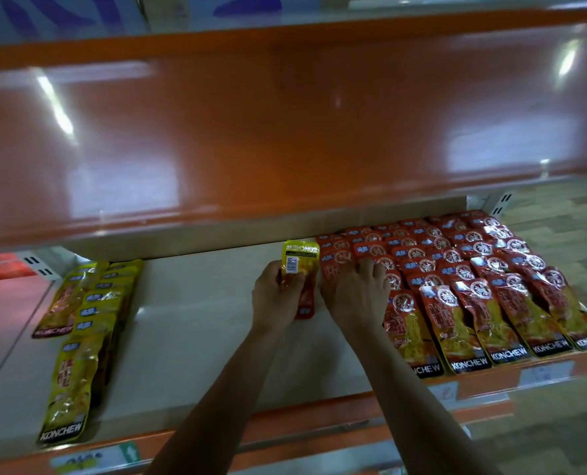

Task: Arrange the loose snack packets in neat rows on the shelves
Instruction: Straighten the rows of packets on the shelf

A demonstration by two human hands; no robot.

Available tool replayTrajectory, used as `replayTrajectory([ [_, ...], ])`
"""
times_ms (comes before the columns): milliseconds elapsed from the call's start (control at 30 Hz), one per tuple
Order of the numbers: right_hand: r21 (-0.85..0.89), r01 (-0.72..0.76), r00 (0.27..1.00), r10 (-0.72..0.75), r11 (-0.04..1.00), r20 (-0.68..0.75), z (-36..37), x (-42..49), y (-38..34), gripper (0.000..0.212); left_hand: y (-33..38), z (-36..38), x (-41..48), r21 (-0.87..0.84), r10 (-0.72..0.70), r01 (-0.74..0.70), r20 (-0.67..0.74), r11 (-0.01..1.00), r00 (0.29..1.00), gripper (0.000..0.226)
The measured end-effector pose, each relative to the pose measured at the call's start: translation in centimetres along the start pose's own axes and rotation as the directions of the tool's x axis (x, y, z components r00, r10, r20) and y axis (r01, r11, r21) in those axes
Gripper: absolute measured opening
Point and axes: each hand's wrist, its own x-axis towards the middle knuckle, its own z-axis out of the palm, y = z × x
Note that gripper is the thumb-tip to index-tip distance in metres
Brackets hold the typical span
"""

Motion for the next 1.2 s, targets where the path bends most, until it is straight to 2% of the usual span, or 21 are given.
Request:
replayTrajectory([
  [100,0.123,0.030,0.996,-0.018,0.992,-0.093,-0.9,0.1,0.5,0.038,0.4,-0.1,-0.2,-0.057,0.053,-0.052,0.012,0.997,0.999,0.003],
  [167,0.394,0.059,0.989,-0.001,0.917,-0.145,-1.6,0.4,0.9,0.023,0.7,-0.1,-0.4,-0.116,0.120,-0.117,0.017,0.986,0.993,0.009],
  [200,0.533,0.050,0.991,0.023,0.845,-0.130,-2.0,0.6,1.0,0.027,0.8,-0.1,-0.6,-0.137,0.176,-0.172,0.014,0.976,0.984,0.017],
  [267,0.711,-0.061,0.996,0.092,0.700,-0.004,-3.1,0.6,0.8,0.044,0.9,0.0,-0.9,-0.154,0.323,-0.318,0.011,0.936,0.946,0.026],
  [333,0.817,-0.264,0.964,0.153,0.512,0.216,-3.8,0.6,0.7,0.050,0.6,0.2,-1.1,-0.131,0.439,-0.433,0.025,0.892,0.898,0.027],
  [400,0.860,-0.434,0.901,0.112,0.268,0.419,-3.9,0.5,1.1,0.047,0.3,0.5,-1.2,-0.119,0.471,-0.464,0.043,0.878,0.881,0.031],
  [433,0.861,-0.471,0.881,0.063,0.190,0.469,-3.8,0.4,1.4,0.041,0.2,0.6,-1.2,-0.119,0.486,-0.478,0.043,0.870,0.873,0.034],
  [467,0.866,-0.472,0.878,0.007,0.167,0.478,-3.6,0.4,1.8,0.031,0.2,0.6,-1.3,-0.118,0.507,-0.500,0.040,0.858,0.861,0.037],
  [533,0.889,-0.419,0.896,-0.074,0.185,0.438,-3.5,0.1,2.5,0.013,0.2,0.6,-1.3,-0.116,0.553,-0.545,0.047,0.830,0.832,0.037],
  [600,0.906,-0.380,0.909,-0.105,0.187,0.403,-3.3,-0.3,3.0,0.024,-0.1,0.7,-1.4,-0.082,0.542,-0.537,0.074,0.840,0.837,0.042],
  [633,0.910,-0.361,0.918,-0.094,0.205,0.385,-3.3,-0.5,3.1,0.029,-0.3,0.7,-1.5,-0.044,0.498,-0.496,0.088,0.867,0.863,0.050],
  [667,0.906,-0.332,0.930,-0.068,0.261,0.361,-3.3,-0.7,3.2,0.031,-0.5,0.8,-1.6,-0.001,0.435,-0.437,0.096,0.899,0.895,0.057],
  [700,0.885,-0.287,0.945,-0.042,0.366,0.324,-3.5,-0.9,3.2,0.033,-0.8,0.9,-1.5,0.037,0.363,-0.367,0.092,0.929,0.927,0.061],
  [767,0.774,-0.184,0.970,-0.017,0.606,0.244,-3.7,-1.3,3.3,0.035,-1.2,1.0,-1.1,0.113,0.221,-0.226,0.054,0.968,0.974,0.056],
  [800,0.706,-0.146,0.976,-0.018,0.693,0.219,-3.8,-1.5,3.4,0.037,-1.3,1.1,-0.8,0.138,0.156,-0.159,0.036,0.978,0.987,0.050],
  [900,0.537,-0.057,0.985,-0.042,0.842,0.170,-3.9,-2.1,3.3,0.042,-1.2,1.6,0.2,0.022,0.007,-0.008,0.074,1.000,0.997,0.034],
  [967,0.445,-0.031,0.986,-0.047,0.895,0.162,-3.8,-2.5,3.1,0.042,-0.9,2.2,0.8,0.020,-0.009,0.007,0.103,1.000,0.995,0.029],
  [1100,0.299,0.017,0.992,-0.053,0.954,0.111,-3.0,-3.1,2.8,0.035,0.0,3.0,2.3,0.204,-0.015,-0.010,0.119,0.979,0.993,0.035],
  [1200,0.197,0.010,0.997,-0.024,0.980,0.070,-2.6,-3.2,2.5,0.039,0.4,3.4,3.1,0.207,-0.110,0.087,0.104,0.974,0.988,0.041],
])
